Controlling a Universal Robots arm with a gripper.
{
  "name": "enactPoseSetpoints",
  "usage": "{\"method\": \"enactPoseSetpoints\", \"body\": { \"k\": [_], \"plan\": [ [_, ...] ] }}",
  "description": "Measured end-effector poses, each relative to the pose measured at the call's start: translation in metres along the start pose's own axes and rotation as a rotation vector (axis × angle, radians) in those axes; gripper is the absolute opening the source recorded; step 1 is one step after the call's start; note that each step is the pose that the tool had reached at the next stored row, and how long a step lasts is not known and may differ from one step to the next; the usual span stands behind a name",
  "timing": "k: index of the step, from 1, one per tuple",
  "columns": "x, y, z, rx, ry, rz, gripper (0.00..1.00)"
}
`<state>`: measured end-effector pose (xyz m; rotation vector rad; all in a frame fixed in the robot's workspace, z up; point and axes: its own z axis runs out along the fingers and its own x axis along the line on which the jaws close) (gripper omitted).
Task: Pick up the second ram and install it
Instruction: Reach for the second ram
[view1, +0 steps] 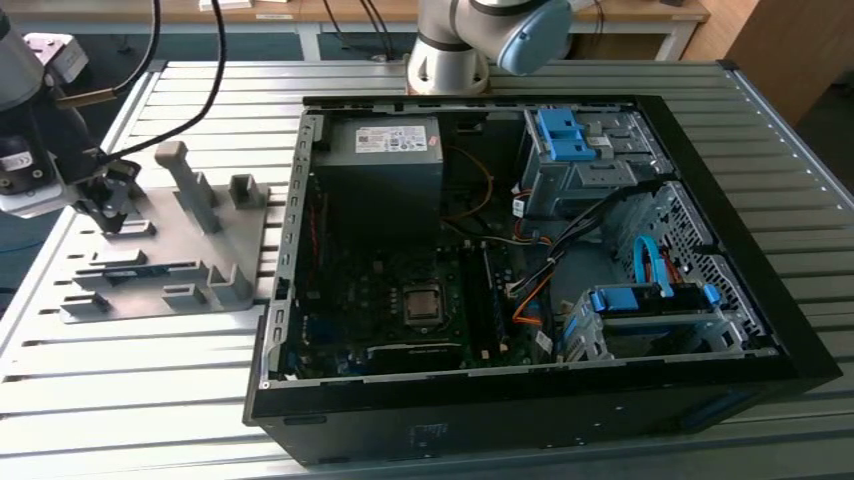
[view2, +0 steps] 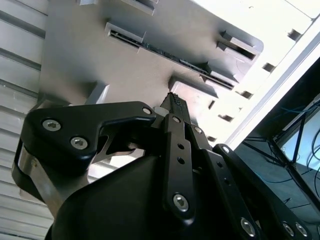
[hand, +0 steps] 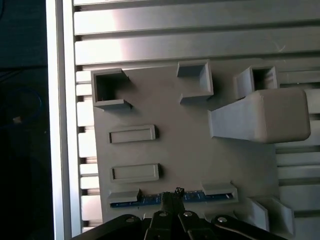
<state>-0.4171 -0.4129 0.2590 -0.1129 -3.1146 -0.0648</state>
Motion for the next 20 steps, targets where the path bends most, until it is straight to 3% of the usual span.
{"method": "enactPoseSetpoints", "body": {
  "k": [7, 14, 20],
  "plan": [
    [0.0005, -0.0131, 0.0123, 0.0011, 0.0152, -0.001, 0.10],
    [-0.0001, -0.0167, 0.0237, 0.0023, 0.0171, -0.009, 0.10],
    [-0.0053, -0.0166, 0.0292, 0.0061, 0.0177, -0.023, 0.10]
  ]
}}
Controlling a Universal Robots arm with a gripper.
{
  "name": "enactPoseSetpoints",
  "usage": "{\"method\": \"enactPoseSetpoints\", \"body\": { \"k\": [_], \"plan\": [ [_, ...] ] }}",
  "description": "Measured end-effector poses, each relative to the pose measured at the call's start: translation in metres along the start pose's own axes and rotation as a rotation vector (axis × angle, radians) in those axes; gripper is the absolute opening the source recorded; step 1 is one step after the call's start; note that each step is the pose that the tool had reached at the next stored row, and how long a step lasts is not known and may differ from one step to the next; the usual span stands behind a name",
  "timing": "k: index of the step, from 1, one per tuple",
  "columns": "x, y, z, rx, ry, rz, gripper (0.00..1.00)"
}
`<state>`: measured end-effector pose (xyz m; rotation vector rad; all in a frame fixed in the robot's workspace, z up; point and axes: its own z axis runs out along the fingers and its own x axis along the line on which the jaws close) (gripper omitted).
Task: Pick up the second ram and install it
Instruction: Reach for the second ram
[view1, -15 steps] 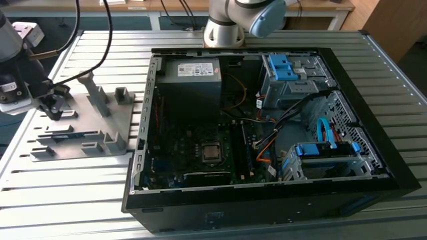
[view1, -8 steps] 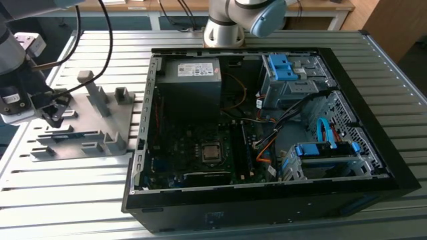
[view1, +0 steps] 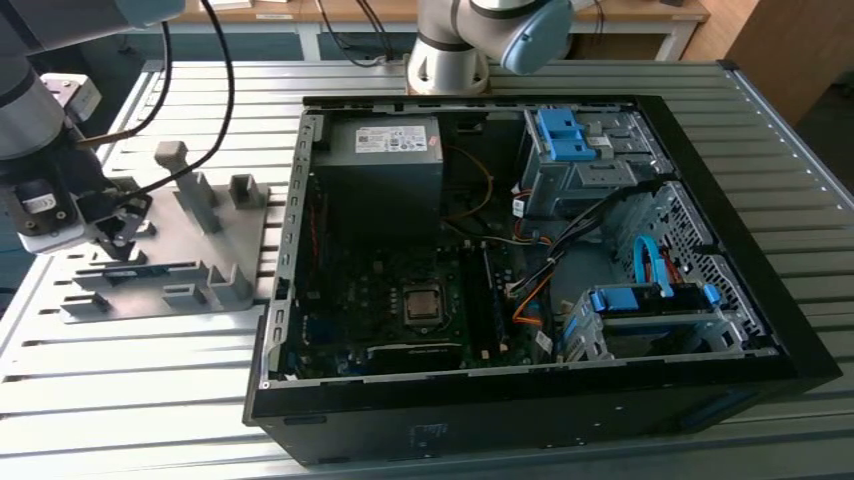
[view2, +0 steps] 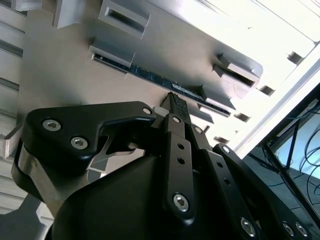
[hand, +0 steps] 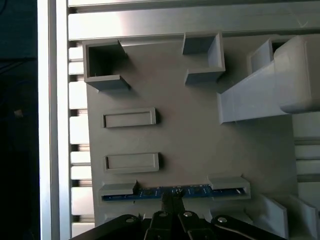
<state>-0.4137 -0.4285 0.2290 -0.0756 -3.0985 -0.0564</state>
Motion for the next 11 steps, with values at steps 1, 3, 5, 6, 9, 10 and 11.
{"method": "enactPoseSetpoints", "body": {
  "k": [1, 3, 5, 6, 9, 10, 11],
  "plan": [
    [-0.0004, 0.0001, 0.0006, 0.0006, 0.0002, -0.002, 0.10],
    [-0.0009, 0.0001, 0.0013, 0.0012, 0.0003, -0.004, 0.10],
    [-0.0011, 0.0000, 0.0014, 0.0012, 0.0001, -0.004, 0.10],
    [-0.0012, 0.0000, 0.0014, 0.0012, 0.0002, -0.004, 0.10],
    [-0.0013, 0.0000, 0.0014, 0.0012, 0.0001, -0.004, 0.10],
    [-0.0013, 0.0000, 0.0014, 0.0012, 0.0001, -0.004, 0.10],
    [-0.0013, 0.0000, 0.0014, 0.0012, 0.0002, -0.004, 0.10]
  ]
}}
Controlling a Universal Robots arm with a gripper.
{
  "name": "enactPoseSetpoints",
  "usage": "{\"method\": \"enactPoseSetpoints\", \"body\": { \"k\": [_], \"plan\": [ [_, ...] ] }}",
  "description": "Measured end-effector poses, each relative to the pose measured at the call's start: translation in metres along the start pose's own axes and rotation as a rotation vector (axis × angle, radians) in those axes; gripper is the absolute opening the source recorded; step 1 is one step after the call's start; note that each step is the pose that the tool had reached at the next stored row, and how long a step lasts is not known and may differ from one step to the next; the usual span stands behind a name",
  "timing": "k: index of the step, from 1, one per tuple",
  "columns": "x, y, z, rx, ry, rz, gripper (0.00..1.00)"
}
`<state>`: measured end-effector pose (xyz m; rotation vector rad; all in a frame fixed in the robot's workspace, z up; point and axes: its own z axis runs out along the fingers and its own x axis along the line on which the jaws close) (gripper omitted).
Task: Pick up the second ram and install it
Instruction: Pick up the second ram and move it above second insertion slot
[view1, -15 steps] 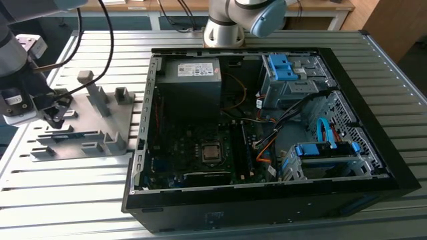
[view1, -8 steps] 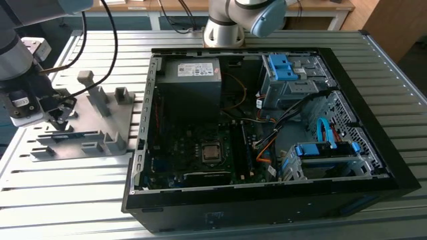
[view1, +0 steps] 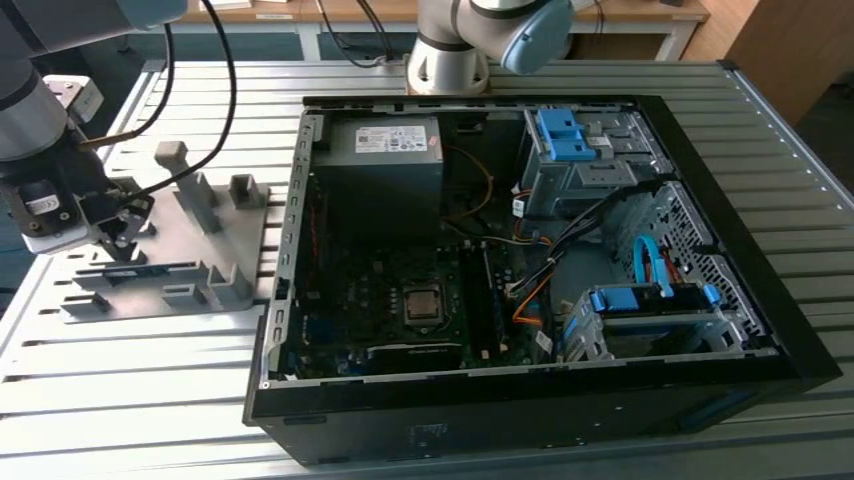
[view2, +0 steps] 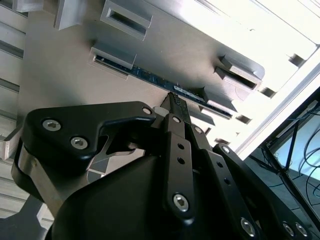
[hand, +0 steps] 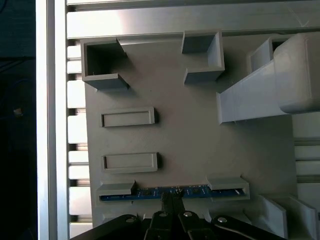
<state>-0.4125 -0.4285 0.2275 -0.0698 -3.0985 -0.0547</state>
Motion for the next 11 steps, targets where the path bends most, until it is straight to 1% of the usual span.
{"method": "enactPoseSetpoints", "body": {
  "k": [7, 11],
  "plan": [
    [-0.0001, 0.0000, 0.0000, 0.0002, 0.0002, -0.006, 0.10],
    [0.0000, -0.0001, 0.0000, 0.0016, 0.0013, -0.038, 0.10]
  ]
}}
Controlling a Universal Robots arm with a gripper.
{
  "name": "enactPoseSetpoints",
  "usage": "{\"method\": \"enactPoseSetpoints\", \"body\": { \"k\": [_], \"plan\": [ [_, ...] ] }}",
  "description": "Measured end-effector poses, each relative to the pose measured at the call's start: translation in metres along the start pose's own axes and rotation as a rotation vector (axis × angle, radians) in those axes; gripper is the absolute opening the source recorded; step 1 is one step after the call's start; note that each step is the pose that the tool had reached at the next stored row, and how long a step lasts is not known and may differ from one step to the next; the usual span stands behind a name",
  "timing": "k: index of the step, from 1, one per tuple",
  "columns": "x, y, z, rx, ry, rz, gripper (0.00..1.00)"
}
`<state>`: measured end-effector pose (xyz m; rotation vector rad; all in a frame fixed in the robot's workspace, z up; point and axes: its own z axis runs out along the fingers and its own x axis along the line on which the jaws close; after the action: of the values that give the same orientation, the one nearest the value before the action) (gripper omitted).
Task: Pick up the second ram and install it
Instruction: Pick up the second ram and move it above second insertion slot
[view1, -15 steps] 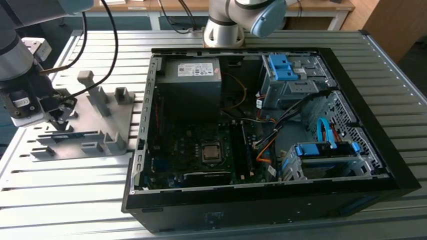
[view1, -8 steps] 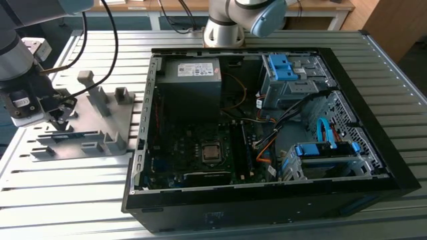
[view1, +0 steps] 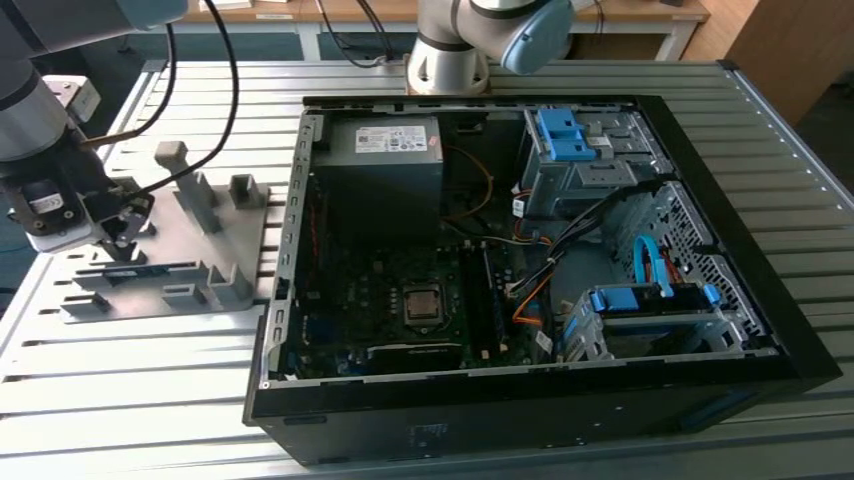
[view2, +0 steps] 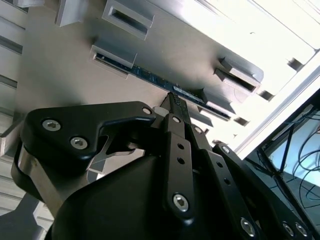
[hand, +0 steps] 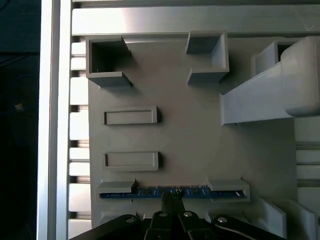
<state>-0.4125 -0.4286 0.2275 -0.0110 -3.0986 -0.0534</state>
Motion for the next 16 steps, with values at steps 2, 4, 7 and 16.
{"method": "enactPoseSetpoints", "body": {
  "k": [2, 4, 7, 16],
  "plan": [
    [0.0001, 0.0000, 0.0000, 0.0010, 0.0007, -0.023, 0.10],
    [0.0001, 0.0000, 0.0000, 0.0022, 0.0017, -0.051, 0.10],
    [0.0002, 0.0000, 0.0000, 0.0040, 0.0032, -0.093, 0.10],
    [0.0003, 0.0001, 0.0000, 0.0087, 0.0070, -0.206, 0.10]
  ]
}}
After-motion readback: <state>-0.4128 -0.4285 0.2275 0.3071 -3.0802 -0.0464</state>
